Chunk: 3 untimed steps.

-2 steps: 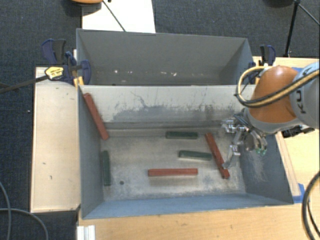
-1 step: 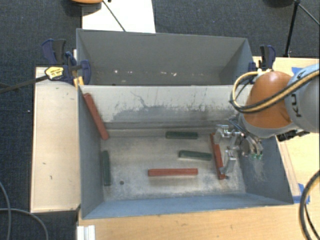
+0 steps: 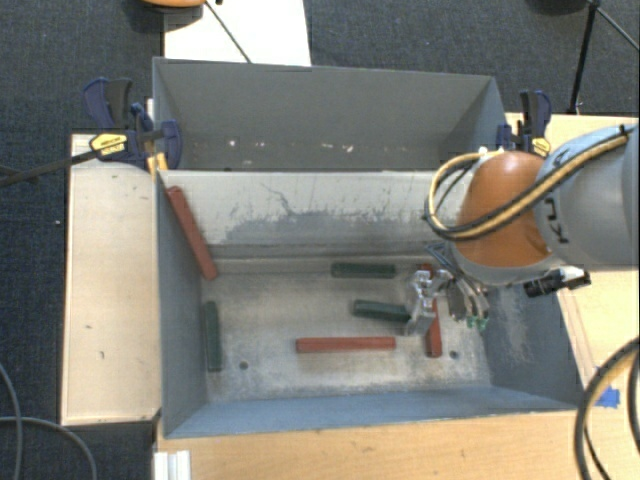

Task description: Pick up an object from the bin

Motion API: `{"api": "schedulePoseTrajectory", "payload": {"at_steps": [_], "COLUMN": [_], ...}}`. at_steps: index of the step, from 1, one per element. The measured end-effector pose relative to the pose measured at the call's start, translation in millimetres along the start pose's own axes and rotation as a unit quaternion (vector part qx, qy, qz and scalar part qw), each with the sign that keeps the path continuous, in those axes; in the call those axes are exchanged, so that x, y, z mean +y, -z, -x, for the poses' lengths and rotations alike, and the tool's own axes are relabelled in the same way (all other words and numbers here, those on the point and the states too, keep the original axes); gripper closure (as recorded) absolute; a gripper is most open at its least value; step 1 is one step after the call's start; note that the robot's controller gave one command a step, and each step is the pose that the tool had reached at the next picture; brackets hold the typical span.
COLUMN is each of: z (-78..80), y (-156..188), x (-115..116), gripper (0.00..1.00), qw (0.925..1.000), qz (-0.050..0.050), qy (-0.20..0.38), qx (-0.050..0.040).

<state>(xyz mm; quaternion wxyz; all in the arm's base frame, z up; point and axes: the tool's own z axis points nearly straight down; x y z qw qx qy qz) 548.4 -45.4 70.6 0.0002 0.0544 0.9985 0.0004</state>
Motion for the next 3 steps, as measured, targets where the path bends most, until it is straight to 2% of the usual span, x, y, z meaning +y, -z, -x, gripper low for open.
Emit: {"api": "schedulePoseTrajectory", "payload": {"at_steps": [1, 2, 3], "z": [0.0, 13.1, -51.0], "y": [0.0, 0.0, 167.6], "x": [0.0, 8.7, -16.4], "gripper": [1.0, 1.0, 1.0], "qw": [1.0, 0.9991, 0.997], "qz": [0.0, -0.001, -0.001], "qy": [0.0, 0.042, 0.078], "qx": [0.0, 0.0, -0.0023]}}
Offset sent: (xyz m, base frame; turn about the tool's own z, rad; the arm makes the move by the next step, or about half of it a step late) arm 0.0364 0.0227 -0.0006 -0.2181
